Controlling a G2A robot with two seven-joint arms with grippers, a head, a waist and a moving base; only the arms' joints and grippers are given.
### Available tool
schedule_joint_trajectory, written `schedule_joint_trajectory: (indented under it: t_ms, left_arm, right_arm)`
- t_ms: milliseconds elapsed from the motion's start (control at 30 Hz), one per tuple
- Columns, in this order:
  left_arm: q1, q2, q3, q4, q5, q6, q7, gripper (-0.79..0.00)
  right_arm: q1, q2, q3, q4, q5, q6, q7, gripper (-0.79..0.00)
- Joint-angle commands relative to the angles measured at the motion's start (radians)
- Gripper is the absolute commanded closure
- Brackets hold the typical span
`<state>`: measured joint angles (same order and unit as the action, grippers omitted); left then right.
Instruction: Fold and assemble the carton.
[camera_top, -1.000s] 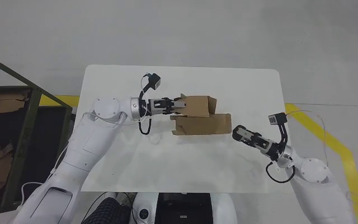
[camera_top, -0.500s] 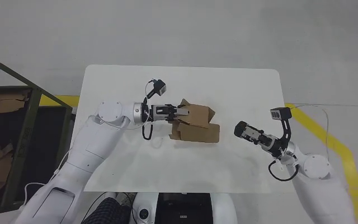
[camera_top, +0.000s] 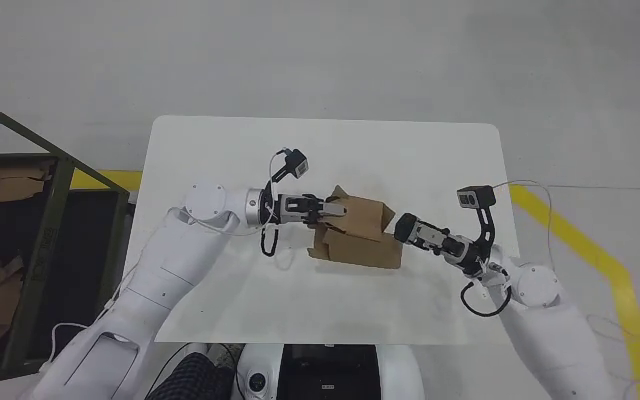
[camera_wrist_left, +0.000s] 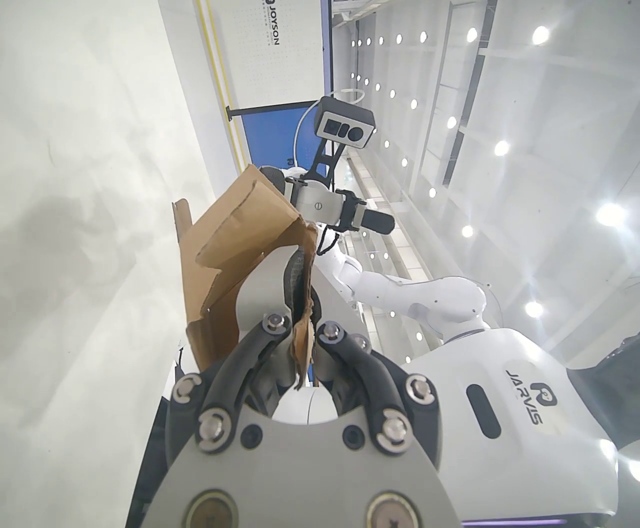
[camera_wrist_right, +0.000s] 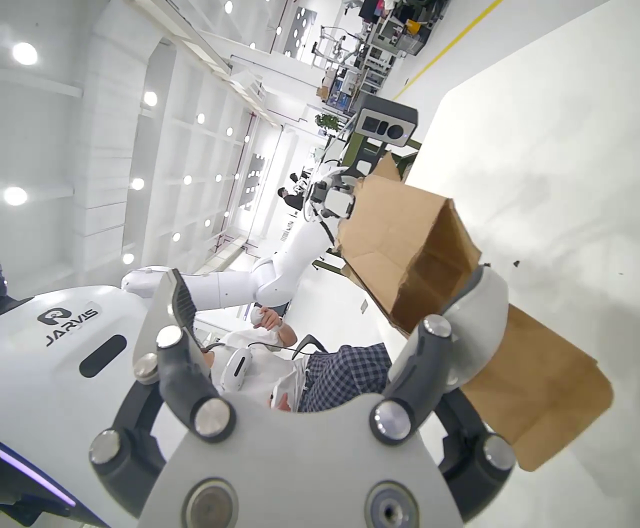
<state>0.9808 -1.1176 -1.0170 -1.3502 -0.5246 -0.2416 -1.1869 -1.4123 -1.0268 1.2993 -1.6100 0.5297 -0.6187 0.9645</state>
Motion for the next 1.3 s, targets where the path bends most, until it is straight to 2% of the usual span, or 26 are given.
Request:
schedule_joint_trajectory:
  t_ms: [0, 300, 333, 467, 500, 600, 800, 1067, 1267]
  left_arm:
    - [-0.004, -0.003, 0.008, 0.000, -0.003, -0.002, -0.004, 0.000]
    - [-0.014, -0.010, 0.021, 0.007, -0.020, -0.011, -0.018, 0.000]
    - [-0.014, -0.010, 0.020, 0.008, -0.024, -0.009, -0.021, 0.000]
    - [-0.014, -0.011, 0.018, 0.008, -0.034, -0.009, -0.036, 0.000]
    - [-0.013, -0.011, 0.019, 0.008, -0.038, -0.009, -0.040, 0.000]
    - [-0.008, -0.014, 0.021, 0.010, -0.083, -0.009, -0.061, 0.000]
    - [-0.013, -0.016, 0.021, 0.016, -0.097, -0.008, -0.087, 0.000]
    - [-0.016, -0.020, 0.028, 0.020, -0.109, 0.000, -0.109, 0.000]
    - [-0.021, -0.023, 0.034, 0.028, -0.121, 0.010, -0.128, 0.000]
  right_arm:
    - [0.002, -0.001, -0.006, -0.001, 0.014, -0.001, 0.009, -0.785]
    - [0.024, -0.008, -0.039, 0.020, 0.032, 0.008, 0.026, -0.770]
    - [0.026, -0.009, -0.042, 0.024, 0.037, 0.011, 0.028, -0.748]
    - [0.028, -0.013, -0.054, 0.036, 0.087, 0.023, 0.038, -0.545]
    - [0.029, -0.013, -0.057, 0.041, 0.096, 0.026, 0.042, -0.520]
    - [0.035, -0.016, -0.068, 0.060, 0.107, 0.035, 0.052, -0.474]
    - [0.048, -0.020, -0.083, 0.082, 0.116, 0.049, 0.076, -0.465]
    - [0.060, -0.022, -0.090, 0.099, 0.111, 0.065, 0.113, -0.345]
    - [0.062, -0.023, -0.097, 0.103, 0.107, 0.075, 0.138, -0.305]
